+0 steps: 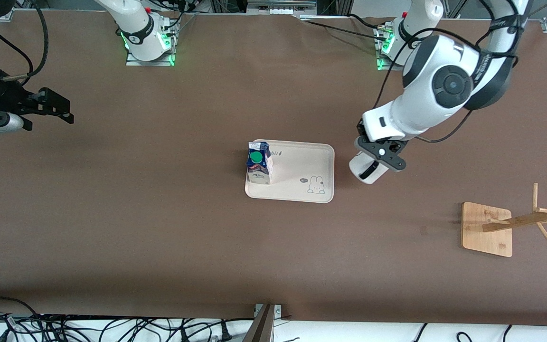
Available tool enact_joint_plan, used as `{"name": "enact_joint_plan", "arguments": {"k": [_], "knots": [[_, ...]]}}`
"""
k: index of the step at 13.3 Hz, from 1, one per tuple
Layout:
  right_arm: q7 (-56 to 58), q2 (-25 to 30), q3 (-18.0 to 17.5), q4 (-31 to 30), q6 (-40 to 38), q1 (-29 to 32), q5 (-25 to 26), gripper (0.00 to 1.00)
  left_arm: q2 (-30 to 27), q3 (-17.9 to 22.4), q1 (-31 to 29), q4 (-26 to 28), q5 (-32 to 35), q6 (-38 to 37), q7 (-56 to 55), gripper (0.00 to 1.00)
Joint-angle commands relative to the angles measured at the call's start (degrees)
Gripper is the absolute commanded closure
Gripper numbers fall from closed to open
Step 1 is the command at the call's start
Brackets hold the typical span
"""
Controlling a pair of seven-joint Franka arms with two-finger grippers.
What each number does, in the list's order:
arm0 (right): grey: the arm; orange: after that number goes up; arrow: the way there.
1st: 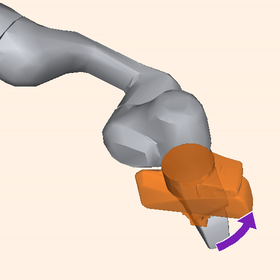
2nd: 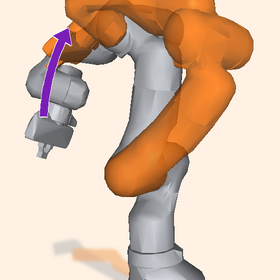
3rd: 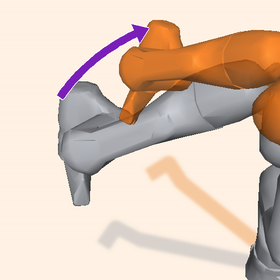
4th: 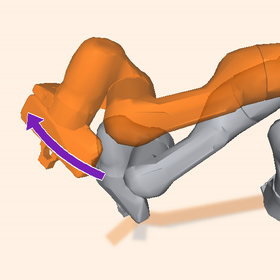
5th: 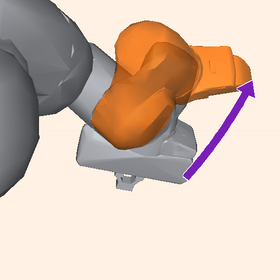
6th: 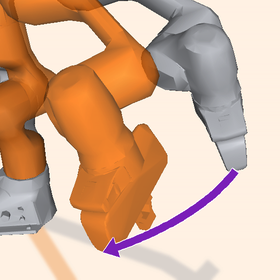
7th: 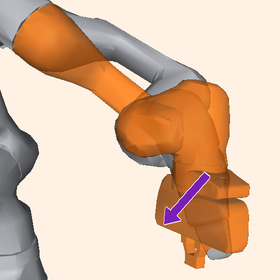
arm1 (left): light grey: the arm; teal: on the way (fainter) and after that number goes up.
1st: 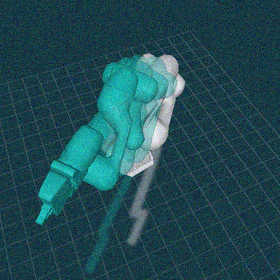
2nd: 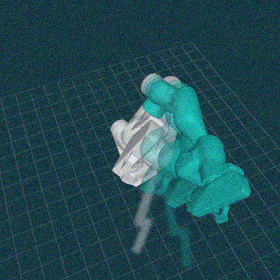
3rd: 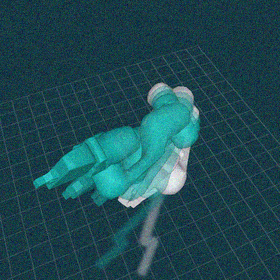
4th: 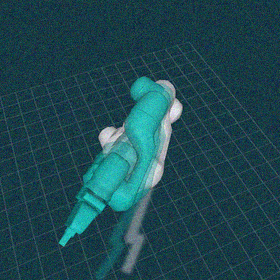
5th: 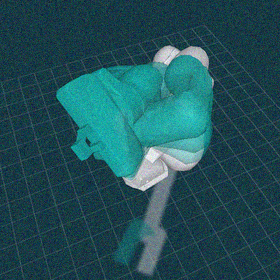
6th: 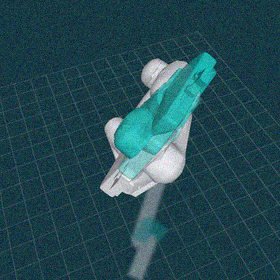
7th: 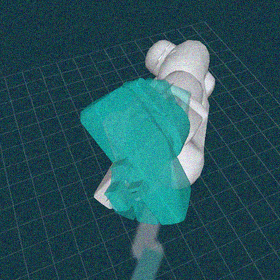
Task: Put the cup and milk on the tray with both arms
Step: 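Carry the mug with the left gripper over the white tray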
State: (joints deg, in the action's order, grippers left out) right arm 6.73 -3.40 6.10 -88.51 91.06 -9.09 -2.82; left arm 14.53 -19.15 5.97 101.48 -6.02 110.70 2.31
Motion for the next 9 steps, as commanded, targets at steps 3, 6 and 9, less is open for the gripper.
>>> {"name": "enact_joint_plan", "arguments": {"k": [3, 6, 9], "knots": [[-0.58, -0.12, 0.05, 0.71, -0.80, 0.13, -1.05, 0.00, 14.62, 0.25, 6.06, -19.01, 1.19, -12.51, -23.37, 1.00], [-0.58, -0.12, 0.05, 0.71, -0.80, 0.13, -1.05, 0.00, 19.64, 0.25, 7.38, -20.53, -0.39, -13.15, -33.30, 1.00], [-0.58, -0.12, 0.05, 0.80, -0.54, 0.13, -1.05, 0.00, 23.42, 0.25, 9.58, -21.32, -0.92, -12.80, -38.59, 1.00]]}}
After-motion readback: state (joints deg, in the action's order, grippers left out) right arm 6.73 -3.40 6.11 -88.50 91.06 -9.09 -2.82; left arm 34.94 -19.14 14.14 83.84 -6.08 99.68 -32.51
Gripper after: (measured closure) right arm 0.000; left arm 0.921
